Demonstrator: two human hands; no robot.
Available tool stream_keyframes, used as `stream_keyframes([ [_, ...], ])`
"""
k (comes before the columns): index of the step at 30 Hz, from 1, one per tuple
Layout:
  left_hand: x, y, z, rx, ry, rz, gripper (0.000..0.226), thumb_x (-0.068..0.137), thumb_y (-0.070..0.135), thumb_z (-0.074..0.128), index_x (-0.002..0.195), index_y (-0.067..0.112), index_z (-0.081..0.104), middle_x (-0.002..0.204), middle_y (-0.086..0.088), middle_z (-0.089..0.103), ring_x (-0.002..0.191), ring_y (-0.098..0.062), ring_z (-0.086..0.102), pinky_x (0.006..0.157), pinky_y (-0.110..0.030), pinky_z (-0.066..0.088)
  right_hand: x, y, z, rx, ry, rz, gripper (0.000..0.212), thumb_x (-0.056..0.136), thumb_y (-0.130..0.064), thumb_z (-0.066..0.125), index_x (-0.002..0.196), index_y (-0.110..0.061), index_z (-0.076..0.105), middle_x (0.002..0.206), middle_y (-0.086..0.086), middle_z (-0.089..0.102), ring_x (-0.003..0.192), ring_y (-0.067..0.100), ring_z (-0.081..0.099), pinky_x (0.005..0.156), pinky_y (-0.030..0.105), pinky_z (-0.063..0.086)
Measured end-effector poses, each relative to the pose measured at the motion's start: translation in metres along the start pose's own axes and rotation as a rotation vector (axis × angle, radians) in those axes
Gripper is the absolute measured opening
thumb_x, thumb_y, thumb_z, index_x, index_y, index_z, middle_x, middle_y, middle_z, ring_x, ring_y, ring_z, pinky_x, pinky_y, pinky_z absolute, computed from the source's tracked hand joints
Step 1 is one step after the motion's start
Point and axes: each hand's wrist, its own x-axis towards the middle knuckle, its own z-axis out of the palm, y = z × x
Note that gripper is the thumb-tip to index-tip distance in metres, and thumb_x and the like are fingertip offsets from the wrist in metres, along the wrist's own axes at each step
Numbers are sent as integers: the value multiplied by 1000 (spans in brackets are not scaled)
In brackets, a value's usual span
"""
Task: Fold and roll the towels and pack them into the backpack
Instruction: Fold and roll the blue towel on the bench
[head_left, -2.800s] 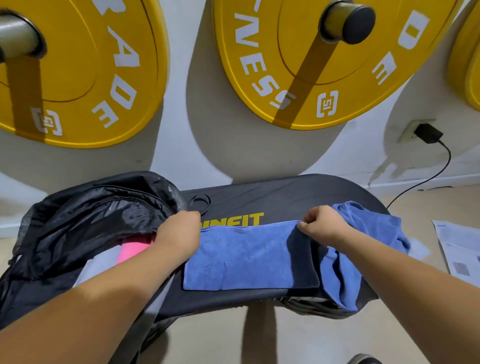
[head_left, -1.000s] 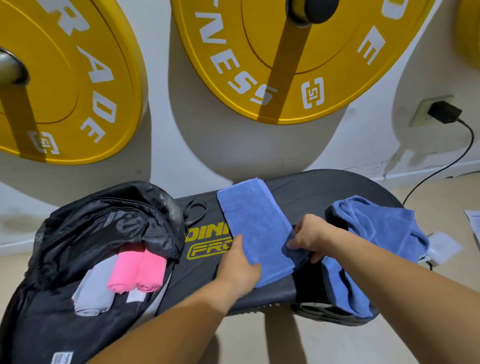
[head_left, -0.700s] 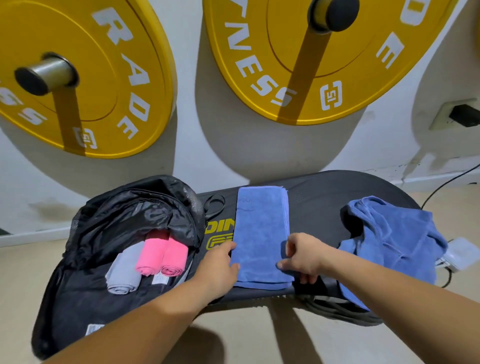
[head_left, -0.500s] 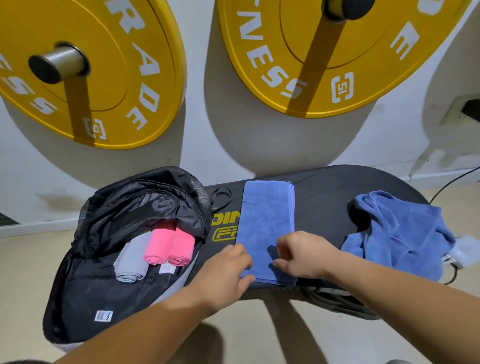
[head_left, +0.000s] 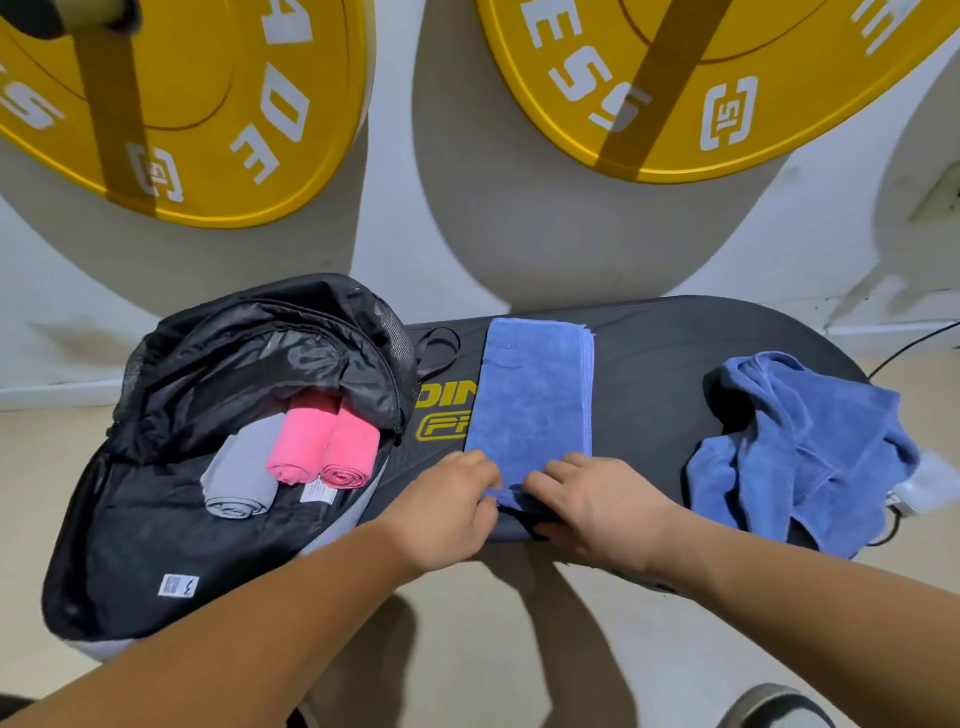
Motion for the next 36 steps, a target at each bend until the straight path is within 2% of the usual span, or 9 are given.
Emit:
stream_keyframes([
  [4, -2, 1, 5, 0, 78, -10, 6, 96, 25, 44, 95, 23, 50, 97, 7, 49, 92, -19, 43, 85, -38, 44, -3, 3, 4, 95, 62, 54, 25, 77, -22, 75, 88, -24, 52, 69, -5, 54, 57, 22, 52, 42, 32, 42],
  [9, -12, -15, 12, 29, 107, 5, 18, 96, 25, 59, 113, 22, 62, 106, 7, 54, 98, -18, 46, 87, -33, 43, -2, 5, -11, 392, -6, 346, 16, 98, -34, 54, 105, -28, 67, 94, -11, 56, 93, 15, 57, 70, 33, 48],
  [12, -14, -20, 9, -133, 131, -90, 16, 97, 22, 62, 111, 22, 69, 95, 12, 56, 92, -11, 50, 84, -26, 43, 2, 5, -15, 526, -101, 485, 11, 97, -34, 56, 91, -33, 65, 88, -17, 52, 85, 10, 53, 79, 33, 51],
  [17, -11, -8, 4, -438, 68, -334, 5, 95, 26, 64, 95, 27, 69, 82, 4, 66, 67, -3, 54, 69, -21, 47, 3, 14, -18, 756, -142, 722, 14, 92, -23, 67, 78, -19, 68, 72, -12, 66, 69, 5, 59, 63, 18, 45],
  [21, -5, -3, 10, -533, 138, -507, 7, 88, 26, 73, 82, 23, 69, 68, 6, 60, 58, -6, 51, 64, -24, 46, 4, 15, -14, 801, -54, 868, 13, 84, -21, 76, 76, -15, 69, 72, -7, 68, 70, 11, 62, 61, 21, 46],
  [24, -2, 0, 11, -380, 239, -487, 10, 84, 23, 78, 82, 21, 68, 77, 6, 56, 65, -9, 53, 65, -24, 44, 3, 14, -10, 655, -67, 781, 10, 85, -18, 66, 75, -19, 65, 82, -9, 63, 77, 14, 61, 61, 25, 46],
  [27, 0, 1, 12, -56, 218, -146, 10, 87, 12, 69, 85, 20, 64, 88, 5, 51, 82, -16, 50, 74, -30, 46, 0, 14, -7, 209, 63, 440, 10, 87, -22, 56, 77, -25, 59, 85, -5, 50, 76, 22, 56, 53, 28, 33],
  [30, -1, 5, 16, 299, 89, 93, 21, 73, 3, 67, 71, 21, 57, 80, 4, 50, 78, -22, 48, 60, -40, 49, -2, 9, -10, -66, 61, 107, 17, 61, -17, 75, 67, -21, 60, 70, -2, 49, 57, 23, 50, 49, 28, 23],
  [36, -14, 8, 15, 280, 86, 116, 8, 88, 18, 48, 88, 18, 56, 97, 2, 51, 92, -23, 48, 70, -40, 50, -15, 8, -8, -33, 97, 19, 24, 68, -37, 78, 74, -20, 63, 75, 0, 54, 61, 24, 52, 49, 32, 42],
])
